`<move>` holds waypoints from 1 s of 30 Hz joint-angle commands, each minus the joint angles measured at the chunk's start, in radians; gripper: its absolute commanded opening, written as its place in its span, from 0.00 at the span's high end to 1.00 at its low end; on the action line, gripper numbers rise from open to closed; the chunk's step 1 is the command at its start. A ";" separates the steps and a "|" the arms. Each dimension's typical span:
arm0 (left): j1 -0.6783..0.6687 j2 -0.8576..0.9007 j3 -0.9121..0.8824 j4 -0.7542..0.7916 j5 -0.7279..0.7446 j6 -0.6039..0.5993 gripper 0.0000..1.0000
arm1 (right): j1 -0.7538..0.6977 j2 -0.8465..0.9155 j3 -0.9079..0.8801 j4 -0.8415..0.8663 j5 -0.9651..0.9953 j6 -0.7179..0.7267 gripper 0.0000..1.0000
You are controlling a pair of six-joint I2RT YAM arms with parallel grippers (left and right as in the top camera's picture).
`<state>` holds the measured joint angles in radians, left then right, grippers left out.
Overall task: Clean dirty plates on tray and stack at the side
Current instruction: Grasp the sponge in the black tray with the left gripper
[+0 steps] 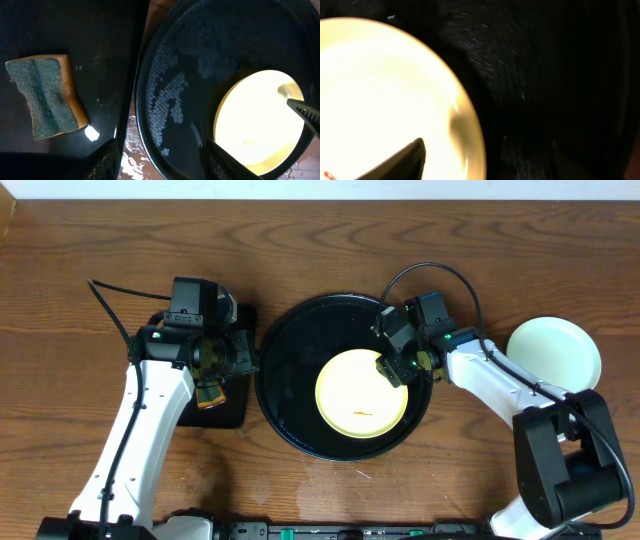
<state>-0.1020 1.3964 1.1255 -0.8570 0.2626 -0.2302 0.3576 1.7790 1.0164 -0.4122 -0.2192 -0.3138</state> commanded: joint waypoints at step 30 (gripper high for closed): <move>-0.002 0.003 -0.005 -0.002 -0.034 0.017 0.45 | -0.065 0.041 -0.002 -0.031 0.110 0.329 0.73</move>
<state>-0.1020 1.3964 1.1255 -0.8566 0.2550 -0.2302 0.3019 1.8133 1.0233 -0.4637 -0.1379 0.2481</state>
